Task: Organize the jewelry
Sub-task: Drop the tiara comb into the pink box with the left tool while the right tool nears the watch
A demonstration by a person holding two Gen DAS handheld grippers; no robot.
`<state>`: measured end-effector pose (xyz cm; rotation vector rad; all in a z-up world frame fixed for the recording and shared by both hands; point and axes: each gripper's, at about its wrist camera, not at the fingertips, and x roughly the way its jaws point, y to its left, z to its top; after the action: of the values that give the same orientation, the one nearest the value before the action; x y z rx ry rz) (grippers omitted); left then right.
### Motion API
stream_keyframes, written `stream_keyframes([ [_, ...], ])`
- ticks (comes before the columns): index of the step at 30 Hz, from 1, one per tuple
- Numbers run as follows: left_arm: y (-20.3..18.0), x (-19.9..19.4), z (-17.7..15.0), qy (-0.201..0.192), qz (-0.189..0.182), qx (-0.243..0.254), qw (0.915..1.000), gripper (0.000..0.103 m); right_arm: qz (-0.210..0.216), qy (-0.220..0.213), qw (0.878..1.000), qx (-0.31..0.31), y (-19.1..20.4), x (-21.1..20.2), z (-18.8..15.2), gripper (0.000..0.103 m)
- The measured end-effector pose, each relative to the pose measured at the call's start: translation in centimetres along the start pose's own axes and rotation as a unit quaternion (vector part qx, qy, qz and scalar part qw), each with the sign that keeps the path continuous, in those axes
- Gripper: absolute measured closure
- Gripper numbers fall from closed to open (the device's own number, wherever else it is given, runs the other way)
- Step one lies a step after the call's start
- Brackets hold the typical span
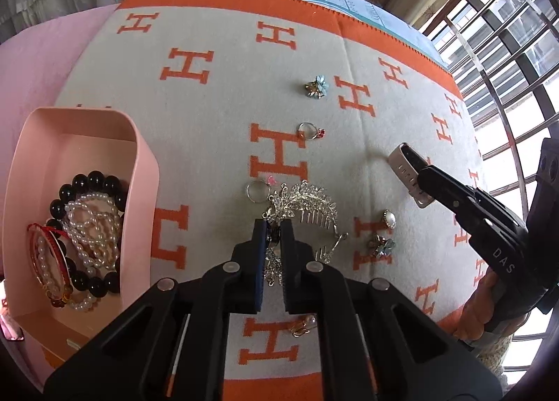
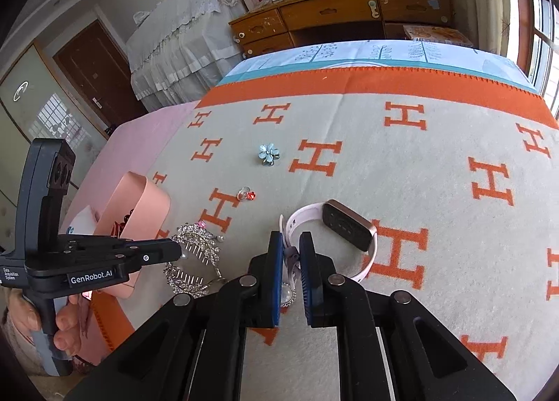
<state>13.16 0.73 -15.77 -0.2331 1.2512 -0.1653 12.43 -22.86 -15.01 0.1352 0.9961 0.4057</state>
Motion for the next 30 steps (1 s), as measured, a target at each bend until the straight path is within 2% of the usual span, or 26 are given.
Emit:
stream_keyframes([
  [6,0.3,-2.5,-0.6,-0.024,-0.018,-0.001,0.9996,0.098,-0.001,-0.021,1.0,-0.007,1.6,-2.1,0.3,0.094],
  [7,0.4,-3.1,-0.7,-0.03,-0.019,-0.002,0.9994,0.098,0.001,-0.025,1.0,-0.01,2.0,-2.5,0.3,0.103],
  [14,1.2,-7.5,-1.5,-0.076,-0.037,-0.005,0.9964,0.098,-0.001,-0.057,0.998,-0.041,5.7,-5.5,0.8,0.103],
  [21,3.7,-11.3,-2.3,-0.108,-0.044,-0.021,0.993,0.098,0.004,-0.036,0.997,-0.071,8.4,-5.1,0.6,0.103],
  [30,9.2,-13.0,-4.0,-0.123,-0.014,-0.063,0.9903,0.098,-0.005,-0.022,0.997,-0.072,8.9,-3.9,0.2,0.103],
])
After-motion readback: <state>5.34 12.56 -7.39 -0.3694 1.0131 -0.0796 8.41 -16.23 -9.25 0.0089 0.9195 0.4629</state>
